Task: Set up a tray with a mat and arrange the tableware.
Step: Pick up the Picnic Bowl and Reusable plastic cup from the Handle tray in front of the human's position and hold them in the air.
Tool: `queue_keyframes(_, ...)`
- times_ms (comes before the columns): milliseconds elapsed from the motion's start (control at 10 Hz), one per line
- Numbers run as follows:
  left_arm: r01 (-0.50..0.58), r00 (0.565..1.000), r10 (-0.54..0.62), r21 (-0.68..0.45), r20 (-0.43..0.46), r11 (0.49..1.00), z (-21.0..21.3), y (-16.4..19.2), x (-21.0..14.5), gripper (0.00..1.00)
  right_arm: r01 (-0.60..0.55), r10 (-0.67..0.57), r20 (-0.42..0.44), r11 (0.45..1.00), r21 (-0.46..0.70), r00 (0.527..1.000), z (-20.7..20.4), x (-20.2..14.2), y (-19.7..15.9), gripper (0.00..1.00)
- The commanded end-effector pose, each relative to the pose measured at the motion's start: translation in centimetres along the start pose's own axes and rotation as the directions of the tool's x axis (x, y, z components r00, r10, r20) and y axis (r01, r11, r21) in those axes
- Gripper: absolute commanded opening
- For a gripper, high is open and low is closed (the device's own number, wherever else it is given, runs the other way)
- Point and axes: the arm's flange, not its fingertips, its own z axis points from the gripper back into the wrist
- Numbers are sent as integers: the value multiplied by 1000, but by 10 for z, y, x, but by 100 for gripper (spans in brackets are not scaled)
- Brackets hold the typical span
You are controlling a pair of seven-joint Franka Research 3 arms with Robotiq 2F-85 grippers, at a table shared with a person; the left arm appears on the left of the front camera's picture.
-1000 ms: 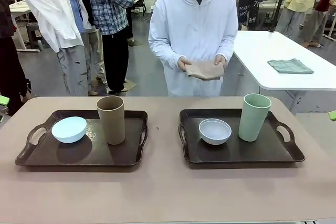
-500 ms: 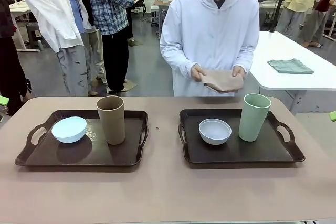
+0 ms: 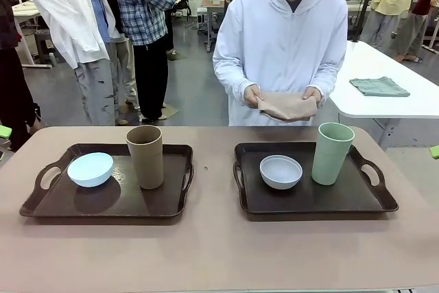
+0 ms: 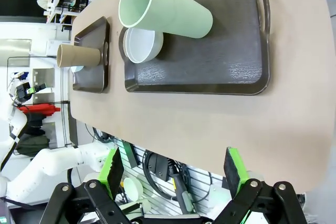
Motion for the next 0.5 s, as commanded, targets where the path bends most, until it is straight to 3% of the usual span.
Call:
queue_keyframes(0, 6, 1000, -5, -18, 10, 1000, 1, 1, 1, 100, -9, 9, 4, 1000, 22, 1000, 0, 2, -2, 100)
queue_keyframes(400, 6, 1000, -5, -18, 10, 1000, 1, 1, 1, 100, -9, 9, 4, 1000, 22, 1000, 0, 2, -2, 100)
